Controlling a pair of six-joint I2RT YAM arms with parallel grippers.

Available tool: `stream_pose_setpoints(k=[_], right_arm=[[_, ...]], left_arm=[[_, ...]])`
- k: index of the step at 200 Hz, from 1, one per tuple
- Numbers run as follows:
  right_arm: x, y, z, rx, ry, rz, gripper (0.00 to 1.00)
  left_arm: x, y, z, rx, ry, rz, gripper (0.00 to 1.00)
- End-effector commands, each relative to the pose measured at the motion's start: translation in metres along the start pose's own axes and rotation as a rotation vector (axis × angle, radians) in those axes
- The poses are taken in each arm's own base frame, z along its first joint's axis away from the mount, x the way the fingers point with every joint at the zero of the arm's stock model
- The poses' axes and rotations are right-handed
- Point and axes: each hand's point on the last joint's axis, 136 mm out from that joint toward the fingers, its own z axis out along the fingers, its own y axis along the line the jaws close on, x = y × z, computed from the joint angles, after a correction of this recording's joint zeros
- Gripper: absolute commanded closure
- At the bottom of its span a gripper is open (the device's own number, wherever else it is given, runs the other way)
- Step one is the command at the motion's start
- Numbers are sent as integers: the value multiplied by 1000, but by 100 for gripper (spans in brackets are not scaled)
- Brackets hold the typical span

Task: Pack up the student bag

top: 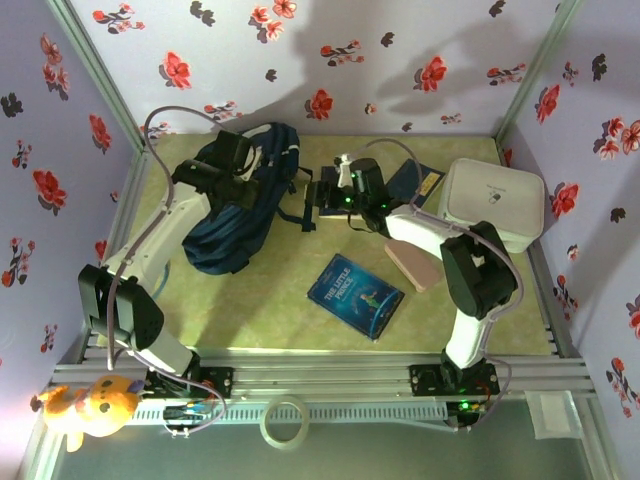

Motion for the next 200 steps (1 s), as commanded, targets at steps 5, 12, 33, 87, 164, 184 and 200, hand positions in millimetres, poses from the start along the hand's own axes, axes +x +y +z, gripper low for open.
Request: stream_pose_setpoints(k=[5,12,33,87,164,184,200], right_arm=[[-3,24,16,-140,13,-61,56],[-3,28,20,-163,24,-64,62],[-2,34,31,-205,47,-65,72],[7,27,48,-180,61,-82,80],[0,19,55,-133,36,-108,67],[0,17,57,-129,37,-113,67],[0,14,58,-111,38,-120,66]], left_arm=[[-41,8,-45,16,-183,-20,100],[-41,8,-47,17,-187,-22,100],[-42,8,-51,26,-192,-34,100],[-44,5,-57,52,-205,-39,100],[-45,1,-58,79,-210,-36,100],[-44,0,-57,81,-208,-33,100],[-44,0,-58,80,-211,-29,100]])
